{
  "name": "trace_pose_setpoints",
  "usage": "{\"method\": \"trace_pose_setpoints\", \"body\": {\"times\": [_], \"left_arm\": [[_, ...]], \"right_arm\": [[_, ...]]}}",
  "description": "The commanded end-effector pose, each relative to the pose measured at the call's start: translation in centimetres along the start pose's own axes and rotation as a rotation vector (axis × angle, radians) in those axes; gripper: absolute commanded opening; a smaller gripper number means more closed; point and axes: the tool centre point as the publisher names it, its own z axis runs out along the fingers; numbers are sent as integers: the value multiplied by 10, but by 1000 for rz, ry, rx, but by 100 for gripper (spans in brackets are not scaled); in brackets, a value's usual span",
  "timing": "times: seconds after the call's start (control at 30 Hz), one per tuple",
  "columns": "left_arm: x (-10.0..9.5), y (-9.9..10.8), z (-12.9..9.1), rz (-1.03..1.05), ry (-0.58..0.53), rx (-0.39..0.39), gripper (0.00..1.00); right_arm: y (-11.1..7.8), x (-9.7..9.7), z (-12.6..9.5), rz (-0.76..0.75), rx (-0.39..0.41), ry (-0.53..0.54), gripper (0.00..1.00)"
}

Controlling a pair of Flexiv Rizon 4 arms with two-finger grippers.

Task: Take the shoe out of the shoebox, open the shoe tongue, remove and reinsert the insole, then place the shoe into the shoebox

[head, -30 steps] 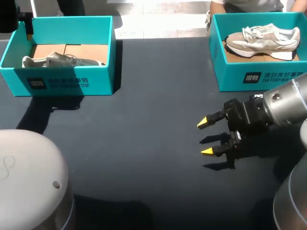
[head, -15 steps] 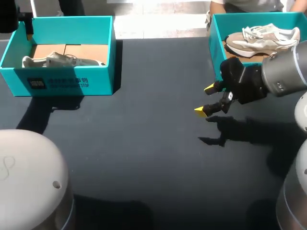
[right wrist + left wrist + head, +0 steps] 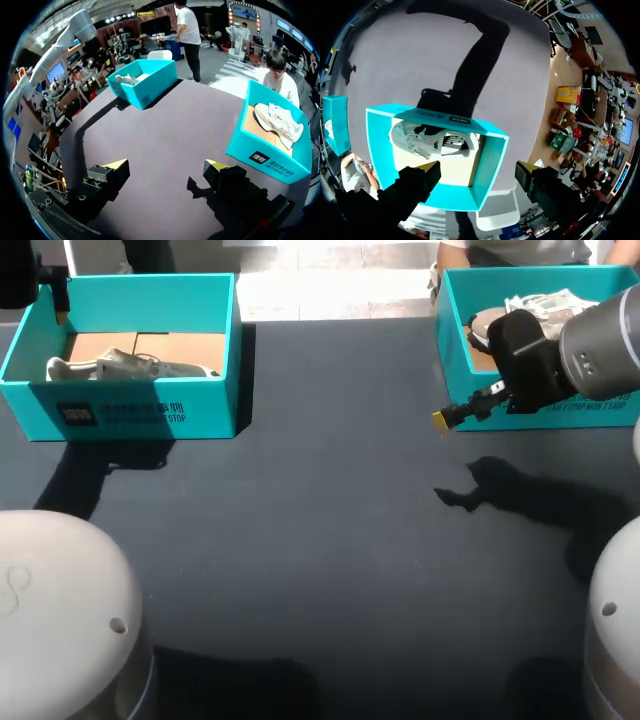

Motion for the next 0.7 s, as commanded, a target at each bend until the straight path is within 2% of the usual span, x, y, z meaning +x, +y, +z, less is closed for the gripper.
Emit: {"method": "trace_pose_setpoints", "body": {"times": [0.03,0.17,0.23,0.33,0.4,0.6,0.7], "left_arm": [[0,-1,0,0,1,-3,100],[0,-1,0,0,1,-3,100],[0,-1,0,0,1,-3,100],[0,-1,0,0,1,-3,100],[0,-1,0,0,1,-3,100],[0,-1,0,0,1,-3,100],[0,-1,0,0,1,-3,100]], "right_arm": [[0,7,2,82,0,-164,100],[0,7,2,82,0,-164,100],[14,0,8,147,46,-264,100],[43,-21,16,287,110,-314,100],[58,-35,18,337,102,-337,100],[93,-78,20,495,92,-427,100],[104,-102,21,600,116,-481,100]]}}
